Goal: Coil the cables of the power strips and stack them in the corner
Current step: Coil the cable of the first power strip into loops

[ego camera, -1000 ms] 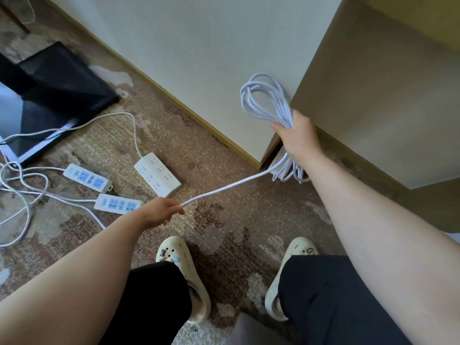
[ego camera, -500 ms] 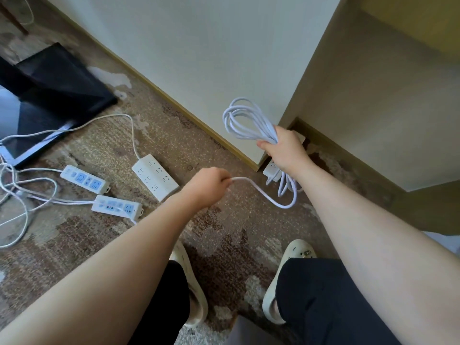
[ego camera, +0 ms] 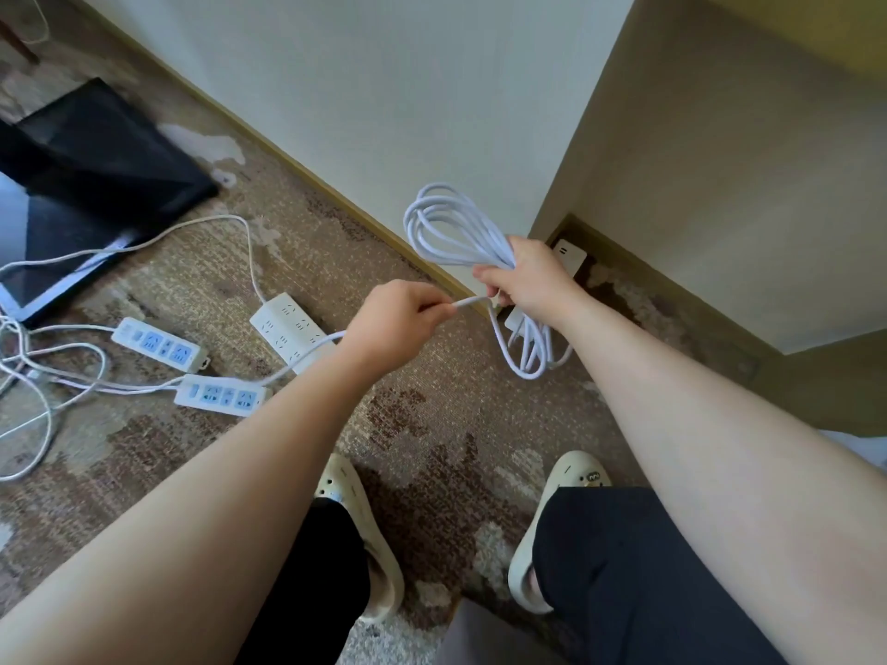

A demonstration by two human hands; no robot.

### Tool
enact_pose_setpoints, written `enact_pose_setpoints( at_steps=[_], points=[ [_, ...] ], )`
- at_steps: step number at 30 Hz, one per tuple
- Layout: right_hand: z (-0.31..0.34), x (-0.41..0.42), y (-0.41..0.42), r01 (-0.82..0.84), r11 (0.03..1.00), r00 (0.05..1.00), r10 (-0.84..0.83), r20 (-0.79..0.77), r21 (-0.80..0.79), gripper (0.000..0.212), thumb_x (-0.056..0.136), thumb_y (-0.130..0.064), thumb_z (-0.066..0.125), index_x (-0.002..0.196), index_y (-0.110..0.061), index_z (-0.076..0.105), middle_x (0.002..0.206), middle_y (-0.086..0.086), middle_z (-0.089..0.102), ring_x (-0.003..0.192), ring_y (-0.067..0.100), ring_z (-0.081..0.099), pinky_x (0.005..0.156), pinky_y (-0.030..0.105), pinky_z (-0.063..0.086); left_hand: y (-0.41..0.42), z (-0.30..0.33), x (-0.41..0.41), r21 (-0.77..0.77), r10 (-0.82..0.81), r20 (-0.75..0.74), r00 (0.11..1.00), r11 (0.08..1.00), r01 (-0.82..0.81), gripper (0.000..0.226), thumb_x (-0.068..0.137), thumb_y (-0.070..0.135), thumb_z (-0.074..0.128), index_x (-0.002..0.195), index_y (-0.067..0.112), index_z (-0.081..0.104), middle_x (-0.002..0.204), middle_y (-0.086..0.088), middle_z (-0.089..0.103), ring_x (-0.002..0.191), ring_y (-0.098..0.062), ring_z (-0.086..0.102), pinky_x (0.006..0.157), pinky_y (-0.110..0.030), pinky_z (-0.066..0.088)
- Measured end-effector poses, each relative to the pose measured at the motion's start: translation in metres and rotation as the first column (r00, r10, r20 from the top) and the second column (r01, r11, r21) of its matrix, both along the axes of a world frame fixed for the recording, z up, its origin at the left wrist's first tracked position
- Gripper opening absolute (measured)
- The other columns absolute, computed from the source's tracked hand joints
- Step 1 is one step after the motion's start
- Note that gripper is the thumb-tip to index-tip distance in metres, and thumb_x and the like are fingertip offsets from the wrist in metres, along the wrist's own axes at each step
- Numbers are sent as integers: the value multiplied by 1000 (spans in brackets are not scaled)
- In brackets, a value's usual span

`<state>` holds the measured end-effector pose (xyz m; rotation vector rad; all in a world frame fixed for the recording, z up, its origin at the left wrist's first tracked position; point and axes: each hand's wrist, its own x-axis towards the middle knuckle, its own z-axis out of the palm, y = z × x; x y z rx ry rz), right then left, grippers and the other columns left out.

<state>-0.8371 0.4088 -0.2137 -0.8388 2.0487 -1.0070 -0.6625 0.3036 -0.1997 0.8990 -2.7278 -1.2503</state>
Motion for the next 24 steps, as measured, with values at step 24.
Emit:
enact_pose_setpoints(
  at_steps=[24],
  points=[
    [1,-4,12,-56,997,998,55,23,44,7,94,-29,68,88,-32,64,57,-13,57,48,2,50,46,22,40,-37,-20,29,58,216,123,969,973,-224,19,94,30,59,87,19,72,59,3,58,52,-16,54,48,-25,39]
  ],
)
